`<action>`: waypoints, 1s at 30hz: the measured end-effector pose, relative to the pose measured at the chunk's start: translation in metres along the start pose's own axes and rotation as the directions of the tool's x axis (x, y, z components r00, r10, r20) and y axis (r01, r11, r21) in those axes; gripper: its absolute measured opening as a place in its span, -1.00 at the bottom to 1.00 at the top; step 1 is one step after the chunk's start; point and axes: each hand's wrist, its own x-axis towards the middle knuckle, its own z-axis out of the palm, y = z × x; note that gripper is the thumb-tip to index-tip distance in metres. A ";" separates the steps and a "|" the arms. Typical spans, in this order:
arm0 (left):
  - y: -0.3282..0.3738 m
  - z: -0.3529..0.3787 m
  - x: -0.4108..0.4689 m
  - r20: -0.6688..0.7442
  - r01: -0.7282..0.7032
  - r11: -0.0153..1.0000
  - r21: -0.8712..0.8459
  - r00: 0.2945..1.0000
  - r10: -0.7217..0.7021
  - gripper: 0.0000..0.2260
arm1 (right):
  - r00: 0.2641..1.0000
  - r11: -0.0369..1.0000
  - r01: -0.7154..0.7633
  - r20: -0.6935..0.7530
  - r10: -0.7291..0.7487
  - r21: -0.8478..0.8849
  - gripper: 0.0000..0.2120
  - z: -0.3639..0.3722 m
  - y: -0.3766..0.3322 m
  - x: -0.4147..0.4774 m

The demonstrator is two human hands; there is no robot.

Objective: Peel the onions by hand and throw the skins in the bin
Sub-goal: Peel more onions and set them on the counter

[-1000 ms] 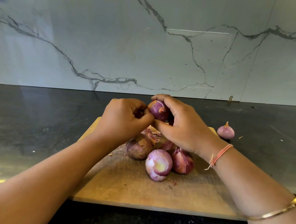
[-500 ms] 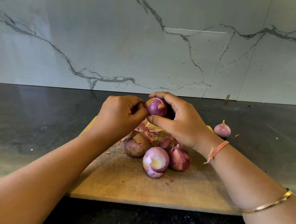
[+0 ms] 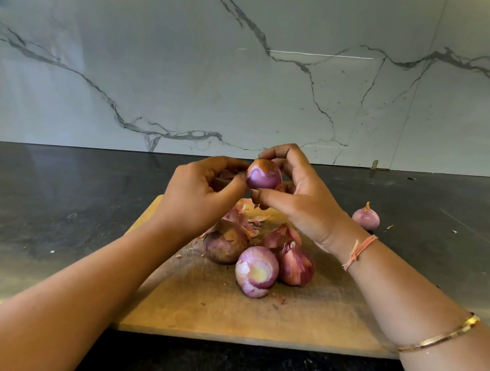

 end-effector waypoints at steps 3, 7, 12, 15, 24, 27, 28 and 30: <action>0.001 0.000 -0.001 0.006 -0.029 0.999 -0.021 1.000 0.029 -0.84 | 1.000 1.000 -0.001 0.007 0.001 -0.023 -0.60 0.001 0.000 0.000; -0.001 0.001 -0.001 -0.016 -0.059 0.998 0.035 0.998 0.059 -0.88 | 0.999 0.995 0.025 0.028 -0.022 -0.094 -0.59 0.002 0.001 0.000; -0.004 0.000 0.000 -0.017 -0.106 0.988 0.110 0.994 0.108 -0.89 | 0.998 0.995 0.028 0.067 -0.021 -0.091 -0.61 0.001 0.003 0.001; -0.005 0.000 0.000 -0.010 -0.135 0.982 0.135 0.990 0.138 -0.83 | 0.997 0.996 0.015 0.082 -0.008 -0.087 -0.62 0.000 0.003 0.000; -0.006 -0.002 0.003 -0.048 -0.151 0.972 0.181 0.986 0.162 -0.87 | 0.996 0.998 -0.006 0.091 0.011 -0.056 -0.60 0.000 0.002 0.001; -0.006 -0.003 0.005 -0.079 -0.115 0.980 0.162 0.988 0.129 -0.85 | 0.996 1.000 -0.006 0.093 0.008 -0.014 -0.59 0.001 0.002 0.001; -0.005 -0.003 0.005 -0.086 -0.098 0.985 0.141 0.990 0.111 -0.86 | 0.997 1.000 -0.007 0.082 0.007 0.009 -0.60 0.001 0.002 0.001; -0.004 -0.001 0.005 -0.109 -0.057 0.995 0.084 0.992 0.066 -0.85 | 0.998 0.997 -0.017 0.058 0.013 0.072 -0.61 0.000 0.003 0.001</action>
